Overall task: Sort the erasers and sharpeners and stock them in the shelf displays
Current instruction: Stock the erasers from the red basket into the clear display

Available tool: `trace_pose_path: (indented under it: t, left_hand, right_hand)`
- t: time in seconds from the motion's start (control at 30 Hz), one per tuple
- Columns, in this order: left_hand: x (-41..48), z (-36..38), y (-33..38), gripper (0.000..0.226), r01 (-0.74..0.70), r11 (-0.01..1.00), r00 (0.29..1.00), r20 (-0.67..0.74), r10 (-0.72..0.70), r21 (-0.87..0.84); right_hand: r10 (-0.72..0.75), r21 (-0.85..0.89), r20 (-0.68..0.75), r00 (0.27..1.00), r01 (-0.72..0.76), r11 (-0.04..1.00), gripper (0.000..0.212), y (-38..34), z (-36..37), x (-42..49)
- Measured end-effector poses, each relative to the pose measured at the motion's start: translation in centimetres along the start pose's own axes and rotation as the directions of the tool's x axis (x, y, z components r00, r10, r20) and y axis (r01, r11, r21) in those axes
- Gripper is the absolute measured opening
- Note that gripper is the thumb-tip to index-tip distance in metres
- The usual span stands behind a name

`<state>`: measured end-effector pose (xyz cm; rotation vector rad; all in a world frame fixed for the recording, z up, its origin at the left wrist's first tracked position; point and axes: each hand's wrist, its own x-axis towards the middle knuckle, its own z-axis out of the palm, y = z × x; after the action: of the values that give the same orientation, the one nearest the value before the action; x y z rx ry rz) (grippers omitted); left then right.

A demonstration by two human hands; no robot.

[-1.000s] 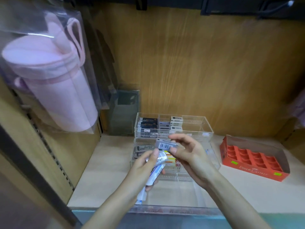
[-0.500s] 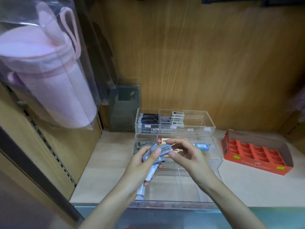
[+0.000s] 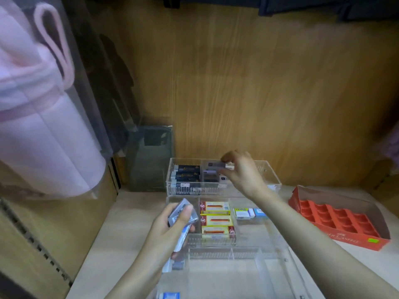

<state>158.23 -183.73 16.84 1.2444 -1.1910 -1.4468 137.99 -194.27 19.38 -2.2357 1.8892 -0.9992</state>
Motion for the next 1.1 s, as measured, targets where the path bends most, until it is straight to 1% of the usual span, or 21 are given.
trace_pose_path:
  t: [0.1,0.13,0.2,0.3,0.37,0.43,0.53,0.6,0.7,0.8,0.9,1.1]
  left_hand:
    - [0.2,-0.6,-1.0,0.04,0.011,1.0,1.0,-0.025,-0.01,0.01]
    - [0.3,-0.8,-1.3,0.041,0.017,1.0,0.999,-0.036,-0.017,0.014]
    - [0.4,-1.2,-1.9,0.043,0.025,1.0,0.998,-0.05,-0.024,0.015]
    - [0.5,-1.4,-2.3,0.043,0.028,0.999,0.999,-0.046,-0.027,0.016]
    - [0.4,-1.4,-2.3,0.042,0.028,1.0,0.999,-0.029,-0.028,0.009]
    - [0.4,-1.2,-2.3,0.041,0.024,1.0,1.0,-0.02,-0.024,0.001]
    - [0.4,-1.2,-2.2,0.04,0.017,1.0,1.0,-0.021,-0.017,-0.012]
    - [0.3,-1.3,-2.2,0.042,0.017,1.0,1.0,-0.021,-0.017,-0.01]
    - [0.4,-1.5,-2.4,0.044,0.03,0.999,0.999,-0.028,-0.031,-0.016]
    - [0.5,-1.5,-2.4,0.042,0.035,0.999,0.999,-0.032,-0.035,-0.012]
    - [0.5,-1.2,-2.3,0.041,0.027,1.0,0.999,-0.026,-0.028,-0.016]
    - [0.1,-0.8,-2.2,0.04,0.029,0.999,0.999,-0.035,-0.03,-0.029]
  right_hand:
    - [-0.049,-0.248,0.043,0.998,0.058,0.967,0.024,0.8,2.0,2.5]
    - [-0.055,-0.311,0.062,0.997,0.071,0.948,0.024,0.8,2.4,2.9]
    - [-0.049,-0.378,0.098,0.994,0.082,0.922,0.024,0.9,2.9,3.5]
    - [-0.051,-0.379,0.12,0.991,0.093,0.92,0.024,1.5,3.0,4.1]
    - [-0.079,-0.365,0.152,0.985,0.13,0.922,0.023,1.7,2.8,4.4]
    - [-0.111,-0.332,0.209,0.972,0.177,0.927,0.023,1.7,2.4,4.7]
    - [-0.14,-0.26,0.341,0.93,0.236,0.936,0.024,1.7,2.0,5.3]
    - [-0.14,-0.246,0.374,0.917,0.243,0.938,0.023,1.7,2.2,5.4]
    - [-0.128,-0.241,0.335,0.933,0.216,0.946,0.02,1.8,2.5,5.2]
    - [-0.154,-0.293,0.317,0.936,0.251,0.923,0.015,2.2,2.8,4.8]
    - [-0.174,-0.355,0.3,0.938,0.279,0.892,0.015,2.4,3.0,4.6]
    - [-0.199,-0.382,0.307,0.93,0.312,0.87,0.017,2.3,2.8,4.9]
